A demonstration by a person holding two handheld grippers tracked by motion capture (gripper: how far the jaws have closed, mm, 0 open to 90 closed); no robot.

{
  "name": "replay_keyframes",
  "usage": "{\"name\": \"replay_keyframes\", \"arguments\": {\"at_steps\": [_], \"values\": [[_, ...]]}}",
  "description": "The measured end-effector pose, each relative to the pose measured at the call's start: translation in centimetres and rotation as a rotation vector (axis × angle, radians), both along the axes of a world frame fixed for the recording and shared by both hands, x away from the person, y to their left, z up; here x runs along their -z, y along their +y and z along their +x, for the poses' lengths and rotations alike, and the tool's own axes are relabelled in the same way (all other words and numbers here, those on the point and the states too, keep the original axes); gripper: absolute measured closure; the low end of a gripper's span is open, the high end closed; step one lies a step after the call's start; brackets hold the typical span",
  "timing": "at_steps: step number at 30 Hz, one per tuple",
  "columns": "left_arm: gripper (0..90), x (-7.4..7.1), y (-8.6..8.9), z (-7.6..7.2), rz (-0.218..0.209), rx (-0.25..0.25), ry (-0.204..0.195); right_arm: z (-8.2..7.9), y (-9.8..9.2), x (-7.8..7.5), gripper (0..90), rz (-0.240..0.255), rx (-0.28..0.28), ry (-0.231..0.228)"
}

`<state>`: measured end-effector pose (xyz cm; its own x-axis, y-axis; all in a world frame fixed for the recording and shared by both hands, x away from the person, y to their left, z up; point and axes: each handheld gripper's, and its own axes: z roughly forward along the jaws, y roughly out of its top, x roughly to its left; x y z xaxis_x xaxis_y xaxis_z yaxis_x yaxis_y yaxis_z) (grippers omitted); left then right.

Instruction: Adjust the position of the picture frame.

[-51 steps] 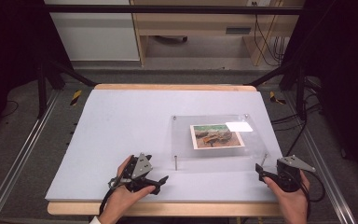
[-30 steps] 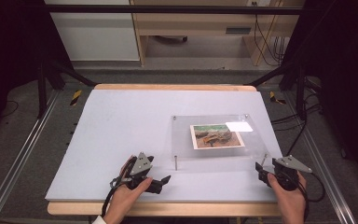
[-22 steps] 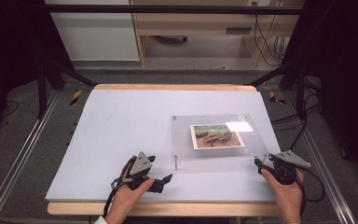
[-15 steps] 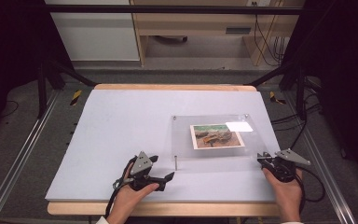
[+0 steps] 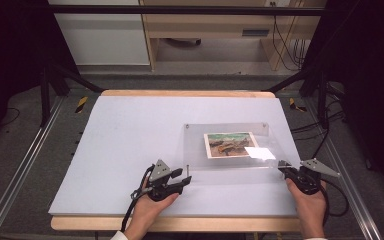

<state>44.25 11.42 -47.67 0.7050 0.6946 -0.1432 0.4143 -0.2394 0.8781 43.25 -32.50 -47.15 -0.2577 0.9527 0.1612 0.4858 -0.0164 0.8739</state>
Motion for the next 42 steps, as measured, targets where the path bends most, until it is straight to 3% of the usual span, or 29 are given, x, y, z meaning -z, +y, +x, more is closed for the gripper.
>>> {"name": "replay_keyframes", "arguments": {"at_steps": [6,7,8,13,18,21,23,27,32,38,42], "values": [[72.5,0.6,-0.8,1.1,-0.039,-0.005,0.003,0.1,-0.1,-0.1,84.1,0.008,-0.001,-0.002],[75.1,0.5,-0.9,1.3,-0.082,-0.009,-0.003,0.1,-0.1,-0.1,84.1,0.008,-0.003,0.001],[77.4,0.4,-1.0,1.4,-0.092,-0.007,-0.008,0.1,-0.1,-0.1,84.1,0.008,-0.003,0.004],[84.1,0.2,-1.1,1.4,-0.115,-0.008,-0.008,0.1,-0.1,0.0,84.0,0.009,-0.007,0.007],[84.3,0.2,-1.1,1.4,-0.115,-0.008,-0.006,0.2,-0.3,0.3,80.0,0.035,-0.014,0.002],[84.3,0.1,-1.0,1.4,-0.111,-0.005,-0.007,0.5,-0.2,0.3,75.3,0.022,-0.016,-0.016],[84.4,-0.1,-0.9,1.5,-0.104,0.001,-0.014,0.5,-0.2,0.2,82.5,0.019,-0.022,-0.026],[84.6,-1.1,-0.7,1.6,-0.066,0.003,-0.041,0.5,0.0,-0.3,84.7,0.004,-0.029,-0.042],[84.6,-1.9,0.7,1.7,-0.047,-0.006,-0.049,0.4,1.1,-0.8,84.9,0.013,-0.040,-0.044],[84.6,-2.5,4.9,1.9,-0.043,-0.058,-0.050,1.3,5.3,-1.5,84.9,-0.011,-0.083,-0.034],[84.7,-2.7,6.4,2.0,-0.052,-0.074,-0.048,1.8,6.9,-1.8,84.9,-0.005,-0.096,-0.037]]}}
